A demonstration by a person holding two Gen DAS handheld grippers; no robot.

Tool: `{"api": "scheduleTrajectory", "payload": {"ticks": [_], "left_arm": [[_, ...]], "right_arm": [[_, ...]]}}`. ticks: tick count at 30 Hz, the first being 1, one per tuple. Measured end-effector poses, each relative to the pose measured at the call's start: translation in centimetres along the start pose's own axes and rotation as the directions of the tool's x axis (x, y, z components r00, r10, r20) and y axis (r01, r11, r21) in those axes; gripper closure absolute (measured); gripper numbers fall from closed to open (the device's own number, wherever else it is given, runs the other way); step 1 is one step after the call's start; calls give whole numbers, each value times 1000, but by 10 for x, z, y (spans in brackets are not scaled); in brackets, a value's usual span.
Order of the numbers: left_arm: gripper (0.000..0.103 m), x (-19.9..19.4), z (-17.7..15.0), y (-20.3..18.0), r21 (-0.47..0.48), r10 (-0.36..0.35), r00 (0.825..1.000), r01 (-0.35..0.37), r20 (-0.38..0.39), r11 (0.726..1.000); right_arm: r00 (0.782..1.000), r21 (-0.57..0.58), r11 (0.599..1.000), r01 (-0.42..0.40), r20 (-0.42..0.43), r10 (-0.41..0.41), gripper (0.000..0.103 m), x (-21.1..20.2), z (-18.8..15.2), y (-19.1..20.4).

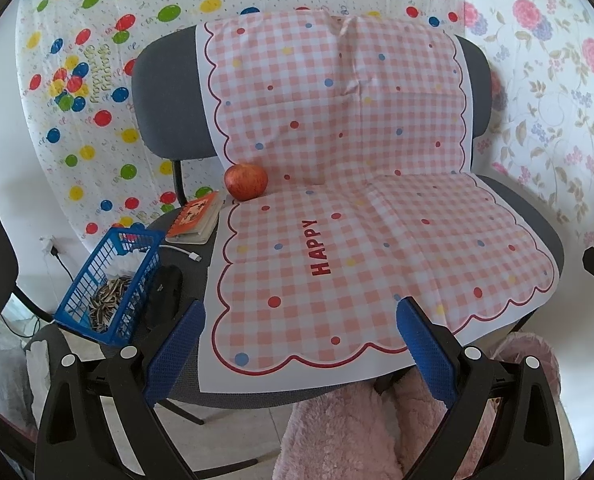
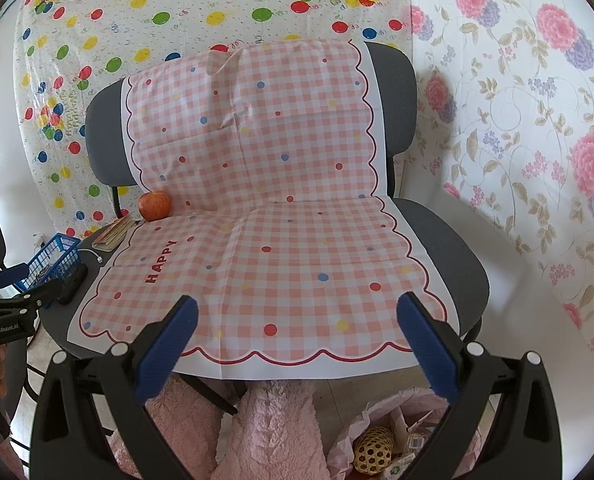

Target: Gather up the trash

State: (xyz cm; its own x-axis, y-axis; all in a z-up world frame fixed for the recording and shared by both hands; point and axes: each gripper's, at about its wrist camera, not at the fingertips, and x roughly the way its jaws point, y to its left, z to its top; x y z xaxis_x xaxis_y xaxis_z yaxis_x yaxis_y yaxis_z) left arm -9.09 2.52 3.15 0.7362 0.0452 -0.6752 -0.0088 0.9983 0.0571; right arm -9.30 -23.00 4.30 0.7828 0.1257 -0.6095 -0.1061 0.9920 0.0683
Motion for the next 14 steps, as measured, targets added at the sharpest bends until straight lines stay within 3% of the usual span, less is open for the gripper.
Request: {"api": "scheduleTrajectory", "payload": {"ticks": [7, 14], "left_arm": [[8, 12, 4, -1, 20, 7, 1000, -7, 1, 1000], [8, 75, 13, 22, -55, 2, 995, -7, -97, 998]], "right_arm": [[1000, 10, 1000, -1, -20, 1, 6, 12, 1, -3], [993, 10, 999, 46, -109, -44, 6, 70, 3, -19]]}}
